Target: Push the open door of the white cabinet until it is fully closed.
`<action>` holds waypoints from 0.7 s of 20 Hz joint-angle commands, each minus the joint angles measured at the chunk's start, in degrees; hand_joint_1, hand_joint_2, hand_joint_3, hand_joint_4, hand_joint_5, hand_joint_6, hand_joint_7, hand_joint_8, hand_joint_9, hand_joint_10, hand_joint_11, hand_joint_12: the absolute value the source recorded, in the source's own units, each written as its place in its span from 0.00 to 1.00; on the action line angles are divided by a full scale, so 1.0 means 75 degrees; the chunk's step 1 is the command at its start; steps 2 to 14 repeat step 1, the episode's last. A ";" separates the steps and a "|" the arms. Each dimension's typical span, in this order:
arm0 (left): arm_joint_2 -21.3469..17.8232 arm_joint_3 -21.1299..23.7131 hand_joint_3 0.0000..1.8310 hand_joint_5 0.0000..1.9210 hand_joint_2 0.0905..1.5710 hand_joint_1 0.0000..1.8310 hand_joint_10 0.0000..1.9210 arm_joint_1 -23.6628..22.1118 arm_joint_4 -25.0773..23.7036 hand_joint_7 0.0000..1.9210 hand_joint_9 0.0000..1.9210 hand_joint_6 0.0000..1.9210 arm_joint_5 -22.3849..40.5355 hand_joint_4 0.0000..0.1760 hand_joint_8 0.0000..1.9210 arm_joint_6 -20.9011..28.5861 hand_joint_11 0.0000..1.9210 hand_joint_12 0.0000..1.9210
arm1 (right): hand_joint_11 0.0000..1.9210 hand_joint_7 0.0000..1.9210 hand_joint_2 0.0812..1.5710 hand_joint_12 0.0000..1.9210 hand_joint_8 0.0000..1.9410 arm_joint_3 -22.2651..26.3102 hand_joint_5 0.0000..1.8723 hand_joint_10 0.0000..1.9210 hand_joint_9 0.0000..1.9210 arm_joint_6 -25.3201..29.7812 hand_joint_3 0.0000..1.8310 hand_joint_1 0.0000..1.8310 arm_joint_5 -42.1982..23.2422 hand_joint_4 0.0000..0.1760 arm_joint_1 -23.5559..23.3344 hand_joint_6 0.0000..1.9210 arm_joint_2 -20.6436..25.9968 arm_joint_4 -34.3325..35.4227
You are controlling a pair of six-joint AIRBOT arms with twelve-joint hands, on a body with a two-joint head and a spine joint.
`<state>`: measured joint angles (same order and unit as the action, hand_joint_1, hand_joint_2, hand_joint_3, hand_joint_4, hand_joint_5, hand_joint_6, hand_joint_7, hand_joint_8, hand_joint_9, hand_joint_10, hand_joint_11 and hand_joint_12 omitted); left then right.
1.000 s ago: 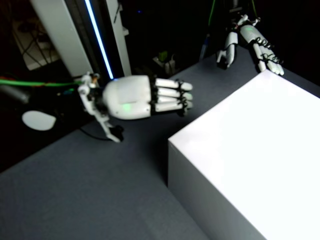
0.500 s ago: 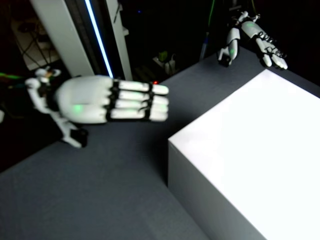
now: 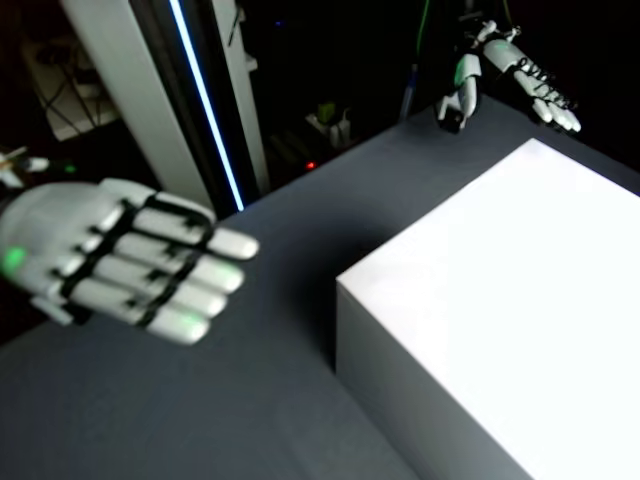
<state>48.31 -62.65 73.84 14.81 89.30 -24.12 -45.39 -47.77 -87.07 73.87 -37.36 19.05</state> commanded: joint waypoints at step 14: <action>-0.0080 0.0029 0.00 0.00 0.88 0.14 0.00 -0.0059 0.0280 0.00 0.00 0.00 0.1095 0.00 0.00 -0.0002 0.00 0.00 | 0.00 0.00 0.78 0.00 0.00 -0.0012 0.00 0.00 0.00 0.0019 0.00 0.14 -0.1221 0.52 -0.0034 0.00 0.0064 0.0108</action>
